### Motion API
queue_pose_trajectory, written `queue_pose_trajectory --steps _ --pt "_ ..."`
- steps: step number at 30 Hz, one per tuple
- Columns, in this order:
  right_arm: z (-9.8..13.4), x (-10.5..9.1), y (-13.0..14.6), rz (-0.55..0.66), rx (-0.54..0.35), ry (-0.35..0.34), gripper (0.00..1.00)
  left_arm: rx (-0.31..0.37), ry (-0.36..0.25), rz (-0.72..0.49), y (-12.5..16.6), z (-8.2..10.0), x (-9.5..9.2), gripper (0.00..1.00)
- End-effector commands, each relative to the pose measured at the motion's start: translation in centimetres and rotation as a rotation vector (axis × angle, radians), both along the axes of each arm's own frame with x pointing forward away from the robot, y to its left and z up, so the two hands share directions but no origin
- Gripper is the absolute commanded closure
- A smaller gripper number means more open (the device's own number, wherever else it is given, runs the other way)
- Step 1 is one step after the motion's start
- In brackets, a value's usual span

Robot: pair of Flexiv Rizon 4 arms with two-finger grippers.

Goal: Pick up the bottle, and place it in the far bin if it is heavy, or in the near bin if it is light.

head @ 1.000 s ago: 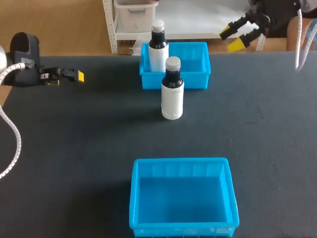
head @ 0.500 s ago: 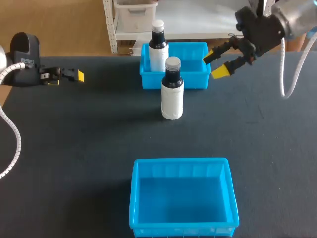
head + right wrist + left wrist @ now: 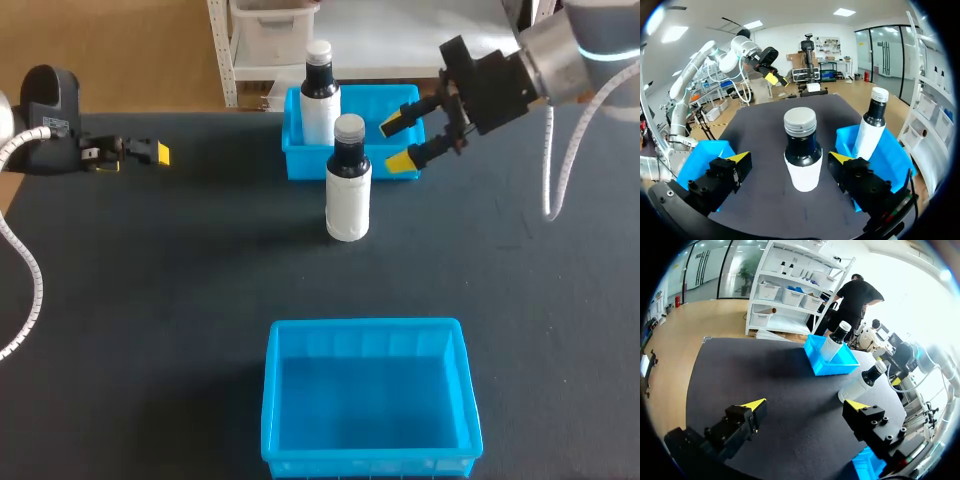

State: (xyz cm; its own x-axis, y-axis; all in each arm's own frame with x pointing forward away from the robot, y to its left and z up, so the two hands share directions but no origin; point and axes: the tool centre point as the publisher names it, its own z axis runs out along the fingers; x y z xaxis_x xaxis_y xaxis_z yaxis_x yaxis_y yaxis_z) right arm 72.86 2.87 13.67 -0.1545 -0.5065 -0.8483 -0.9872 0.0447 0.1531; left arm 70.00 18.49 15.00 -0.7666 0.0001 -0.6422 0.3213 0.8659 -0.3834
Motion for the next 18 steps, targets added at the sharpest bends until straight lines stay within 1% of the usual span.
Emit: queue_pose_trajectory --steps 1,6,12,18 --pt "-0.4 -0.1 0.6 -0.149 -0.023 -0.101 0.00 0.000 0.000 0.000 0.0 0.0 0.0 0.00" --pt "-0.9 0.5 1.1 -0.103 -0.014 -0.090 0.00 0.000 0.000 0.000 0.0 0.0 0.0 0.00" --pt "-1.2 1.2 1.4 -0.086 -0.004 -0.078 0.00 0.000 0.000 0.000 0.0 0.0 0.0 0.00" --pt "-1.2 1.7 2.6 -0.049 -0.002 -0.077 0.00 0.000 0.000 0.000 0.0 0.0 0.0 0.00"
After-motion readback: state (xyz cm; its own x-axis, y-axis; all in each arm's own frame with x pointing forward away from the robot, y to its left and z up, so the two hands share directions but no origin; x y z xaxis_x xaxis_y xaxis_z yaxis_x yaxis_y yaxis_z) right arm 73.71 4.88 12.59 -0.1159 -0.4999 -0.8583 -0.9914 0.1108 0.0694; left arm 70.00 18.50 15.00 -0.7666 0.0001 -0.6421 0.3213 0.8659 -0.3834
